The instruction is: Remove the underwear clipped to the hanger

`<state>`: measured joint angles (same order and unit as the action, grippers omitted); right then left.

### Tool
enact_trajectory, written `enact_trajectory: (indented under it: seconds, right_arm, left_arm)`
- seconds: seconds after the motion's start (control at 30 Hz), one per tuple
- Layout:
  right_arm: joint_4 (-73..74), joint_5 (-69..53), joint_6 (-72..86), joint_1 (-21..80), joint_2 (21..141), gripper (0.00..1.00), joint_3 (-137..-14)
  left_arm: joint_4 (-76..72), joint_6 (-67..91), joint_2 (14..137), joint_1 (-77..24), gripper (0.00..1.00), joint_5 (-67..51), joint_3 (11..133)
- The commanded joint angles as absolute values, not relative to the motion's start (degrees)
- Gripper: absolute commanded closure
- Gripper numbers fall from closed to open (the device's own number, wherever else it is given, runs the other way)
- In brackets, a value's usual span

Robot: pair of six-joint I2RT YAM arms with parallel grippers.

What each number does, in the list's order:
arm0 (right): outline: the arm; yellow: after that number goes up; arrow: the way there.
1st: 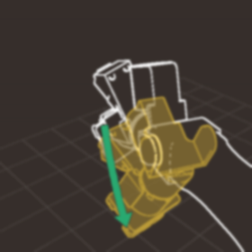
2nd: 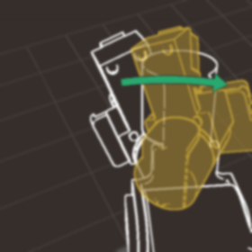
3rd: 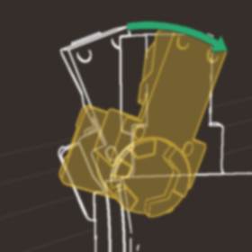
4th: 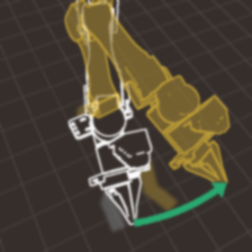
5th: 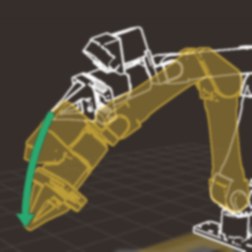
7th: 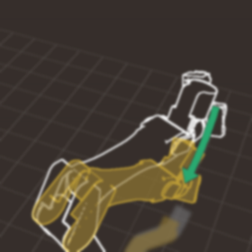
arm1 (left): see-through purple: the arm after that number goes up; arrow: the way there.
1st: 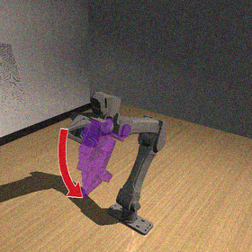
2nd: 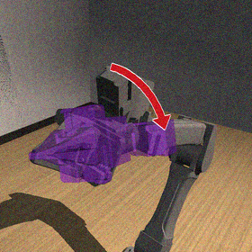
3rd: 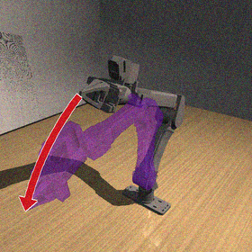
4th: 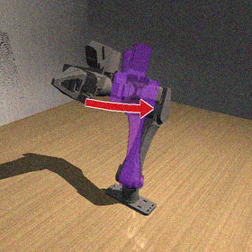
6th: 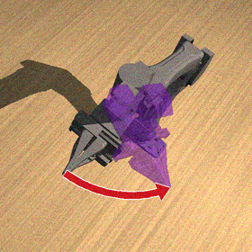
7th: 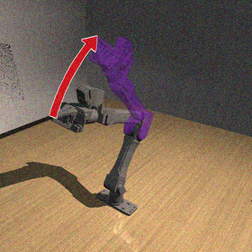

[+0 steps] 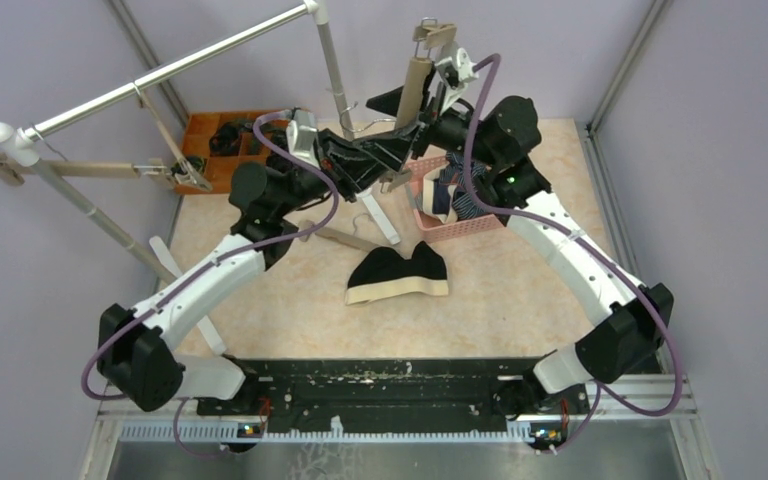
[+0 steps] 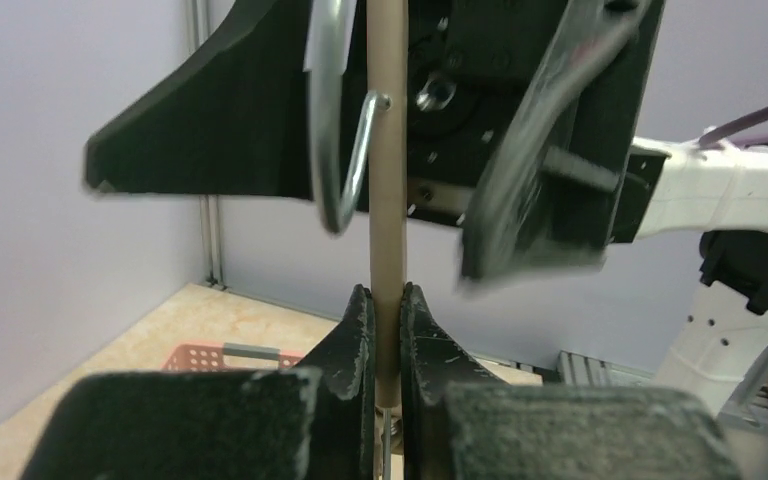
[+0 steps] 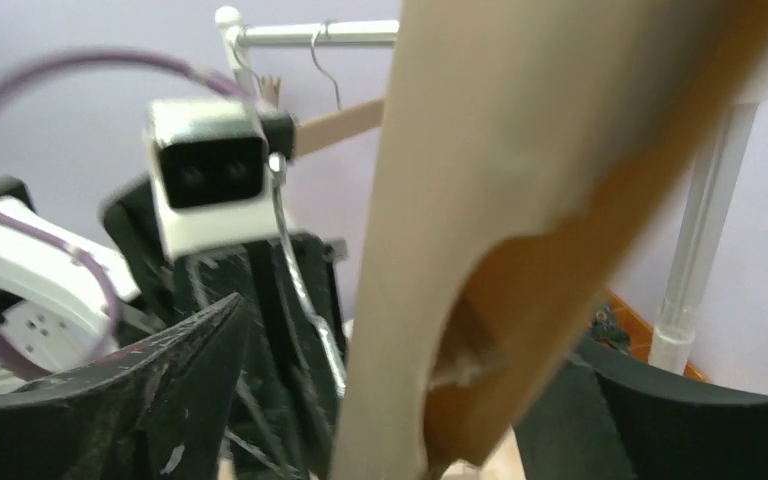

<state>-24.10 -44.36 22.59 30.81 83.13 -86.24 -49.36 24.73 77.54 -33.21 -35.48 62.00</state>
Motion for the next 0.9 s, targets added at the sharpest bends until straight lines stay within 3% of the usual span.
enact_trajectory:
  seconds: [0.0, 0.47, 0.77, 0.87]
  right_arm:
    - [-19.83, -38.59, 15.48, 31.90, 80.43, 0.09, -85.08]
    - [-15.65, -34.16, 8.65, 30.85, 74.76, 0.05, -80.94]
    - [-7.16, -24.85, -0.16, 30.85, 70.44, 0.04, -80.56]
    - [-9.00, -24.21, 0.44, 30.76, 69.40, 0.04, -78.12]
  left_arm:
    - [-30.19, 17.72, 70.10, -35.32, 1.00, -28.20, 67.29]
    - [18.49, 23.04, 56.04, -43.83, 1.00, 21.46, 72.76]
    - [46.75, 27.53, 63.53, -45.24, 1.00, 43.56, 88.66]
    - [45.91, 24.76, 64.78, -45.35, 1.00, 50.24, 90.33]
